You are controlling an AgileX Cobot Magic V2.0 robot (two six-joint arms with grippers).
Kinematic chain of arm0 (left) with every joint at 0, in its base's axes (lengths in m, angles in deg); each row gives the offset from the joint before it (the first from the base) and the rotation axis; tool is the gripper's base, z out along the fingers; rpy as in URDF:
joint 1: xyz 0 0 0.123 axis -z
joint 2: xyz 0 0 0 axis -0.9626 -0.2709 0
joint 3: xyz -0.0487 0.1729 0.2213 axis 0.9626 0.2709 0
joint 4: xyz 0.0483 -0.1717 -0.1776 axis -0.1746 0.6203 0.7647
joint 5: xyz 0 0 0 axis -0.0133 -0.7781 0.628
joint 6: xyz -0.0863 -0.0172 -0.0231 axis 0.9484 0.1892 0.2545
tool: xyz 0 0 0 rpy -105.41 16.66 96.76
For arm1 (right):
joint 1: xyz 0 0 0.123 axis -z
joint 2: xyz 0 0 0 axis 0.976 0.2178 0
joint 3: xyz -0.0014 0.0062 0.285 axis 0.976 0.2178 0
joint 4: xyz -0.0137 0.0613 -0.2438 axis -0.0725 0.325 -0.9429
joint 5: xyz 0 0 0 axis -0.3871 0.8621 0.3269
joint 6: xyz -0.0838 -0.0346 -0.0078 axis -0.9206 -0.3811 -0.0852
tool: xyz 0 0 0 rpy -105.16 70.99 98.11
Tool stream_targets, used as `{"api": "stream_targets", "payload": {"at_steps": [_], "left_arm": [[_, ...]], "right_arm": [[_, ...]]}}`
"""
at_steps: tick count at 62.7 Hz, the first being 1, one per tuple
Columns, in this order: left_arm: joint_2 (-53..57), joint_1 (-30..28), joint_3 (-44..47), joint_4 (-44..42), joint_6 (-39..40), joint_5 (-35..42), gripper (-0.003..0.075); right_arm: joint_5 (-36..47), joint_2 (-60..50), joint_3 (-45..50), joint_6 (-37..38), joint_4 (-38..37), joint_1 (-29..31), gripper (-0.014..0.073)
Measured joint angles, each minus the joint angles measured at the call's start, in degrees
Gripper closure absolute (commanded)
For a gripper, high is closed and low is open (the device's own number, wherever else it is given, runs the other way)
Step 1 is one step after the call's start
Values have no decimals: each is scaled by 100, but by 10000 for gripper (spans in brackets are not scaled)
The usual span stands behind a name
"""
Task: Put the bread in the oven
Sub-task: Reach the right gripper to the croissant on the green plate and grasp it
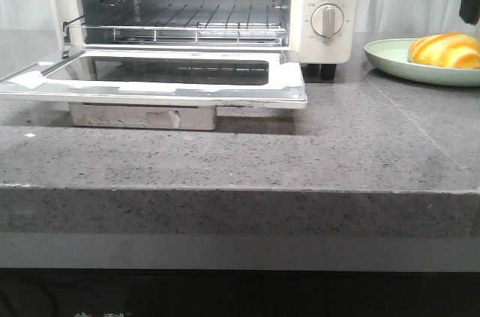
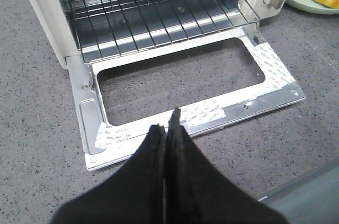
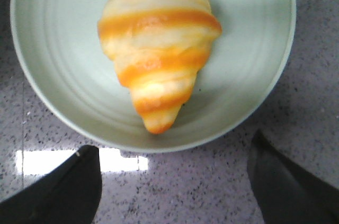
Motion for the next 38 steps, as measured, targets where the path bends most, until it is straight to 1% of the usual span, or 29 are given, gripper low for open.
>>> {"api": "stream_targets", "payload": {"at_steps": [9,16,31,33,36,38], "left_arm": [[0,0,0,0,0,0,738],[0,0,0,0,0,0,738],[0,0,0,0,0,0,738],[0,0,0,0,0,0,738],[0,0,0,0,0,0,738],[0,0,0,0,0,0,738]], "right_arm": [[-24,456,-346,-13,0,0,12],[-24,782,-574,-64,144,58,12],[-24,1293,-834,-141,347,116,15],[-11,1349,-849,-156,376,116,29],[-2,1410,-860,-193,443,116,86],[-2,1444,-860,-222,464,116,139]]}}
